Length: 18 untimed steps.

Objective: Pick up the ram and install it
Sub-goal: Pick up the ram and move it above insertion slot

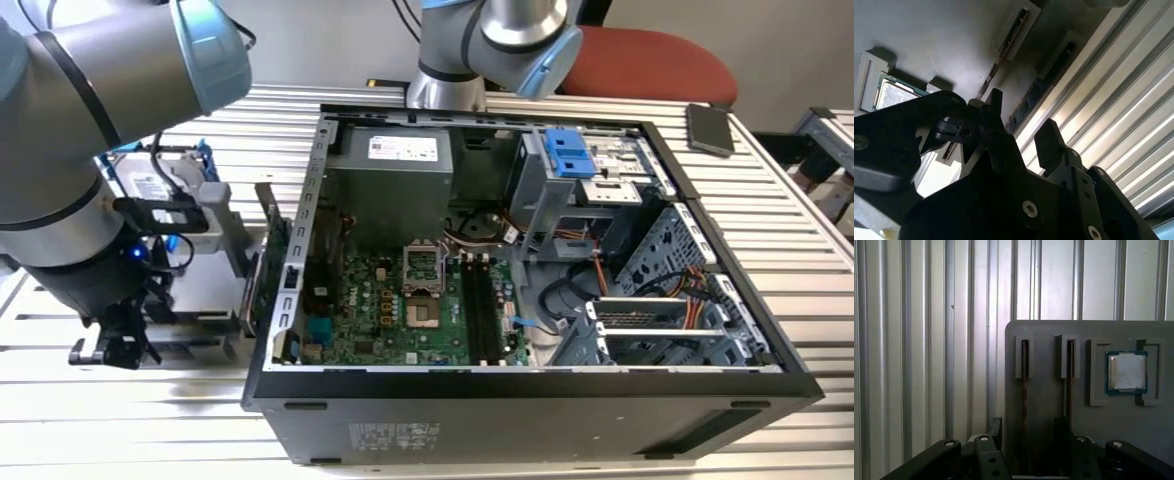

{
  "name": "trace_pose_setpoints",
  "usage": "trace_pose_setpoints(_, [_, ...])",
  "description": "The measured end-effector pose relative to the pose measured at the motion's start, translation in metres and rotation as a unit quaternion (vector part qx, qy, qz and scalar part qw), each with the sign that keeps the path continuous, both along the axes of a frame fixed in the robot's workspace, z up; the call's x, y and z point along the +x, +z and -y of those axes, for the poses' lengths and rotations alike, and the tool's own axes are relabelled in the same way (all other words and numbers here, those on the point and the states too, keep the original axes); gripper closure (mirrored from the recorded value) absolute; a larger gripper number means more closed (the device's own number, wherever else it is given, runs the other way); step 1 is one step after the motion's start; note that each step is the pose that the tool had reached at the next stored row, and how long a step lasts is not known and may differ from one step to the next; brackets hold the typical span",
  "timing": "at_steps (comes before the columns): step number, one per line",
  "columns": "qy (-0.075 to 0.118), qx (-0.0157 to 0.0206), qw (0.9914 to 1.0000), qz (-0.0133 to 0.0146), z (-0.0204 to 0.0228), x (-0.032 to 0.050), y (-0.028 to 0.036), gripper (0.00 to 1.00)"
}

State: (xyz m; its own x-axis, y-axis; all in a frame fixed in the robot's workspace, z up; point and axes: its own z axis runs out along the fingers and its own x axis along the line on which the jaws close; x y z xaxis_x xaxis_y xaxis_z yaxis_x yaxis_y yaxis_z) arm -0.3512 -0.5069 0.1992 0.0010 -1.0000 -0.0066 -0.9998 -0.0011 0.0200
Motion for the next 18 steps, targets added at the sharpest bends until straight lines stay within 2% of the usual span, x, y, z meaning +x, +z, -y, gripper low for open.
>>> trace_pose_setpoints(3, [0.0,-0.0002,1.0,-0.0003,0.0007,-0.0001,-0.0027,0.0])
trace_pose_setpoints(10, [0.0,-0.0002,1.0,-0.0004,0.0007,0.0,-0.0033,0.0])
trace_pose_setpoints(11, [0.0,-0.0002,1.0,-0.0004,0.0007,0.0,-0.0033,1.0])
trace_pose_setpoints(18, [0.0,-0.0002,1.0,-0.0004,0.0007,0.0,-0.0036,1.0])
